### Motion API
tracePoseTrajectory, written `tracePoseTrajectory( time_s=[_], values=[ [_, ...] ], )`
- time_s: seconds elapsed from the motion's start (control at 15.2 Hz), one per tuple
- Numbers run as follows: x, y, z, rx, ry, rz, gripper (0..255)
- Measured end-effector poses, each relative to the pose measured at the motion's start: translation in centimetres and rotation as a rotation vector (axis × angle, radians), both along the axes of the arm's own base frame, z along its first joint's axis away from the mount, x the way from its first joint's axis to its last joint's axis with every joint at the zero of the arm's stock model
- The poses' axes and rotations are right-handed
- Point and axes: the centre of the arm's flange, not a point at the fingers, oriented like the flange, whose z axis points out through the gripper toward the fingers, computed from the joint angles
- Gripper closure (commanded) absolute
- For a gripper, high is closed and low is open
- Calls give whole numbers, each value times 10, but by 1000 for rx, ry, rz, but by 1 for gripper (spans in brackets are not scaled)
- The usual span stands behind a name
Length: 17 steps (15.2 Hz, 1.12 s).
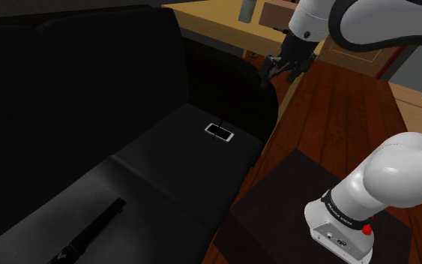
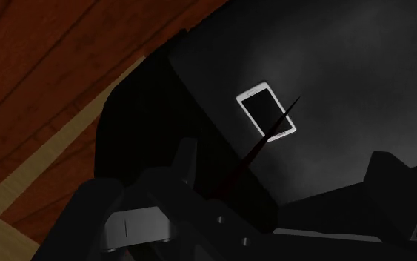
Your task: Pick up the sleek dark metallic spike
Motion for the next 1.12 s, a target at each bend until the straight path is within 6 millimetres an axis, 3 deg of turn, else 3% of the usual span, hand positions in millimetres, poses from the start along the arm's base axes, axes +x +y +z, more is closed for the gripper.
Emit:
tracePoseTrajectory(
  time_s=[0.4,0.73,1.12],
  values=[
    [29,18,-72,-48,-82,-184,0],
    [67,30,-131,-86,-150,-334,0],
    [109,27,-203,-134,-224,-517,0]
  ],
)
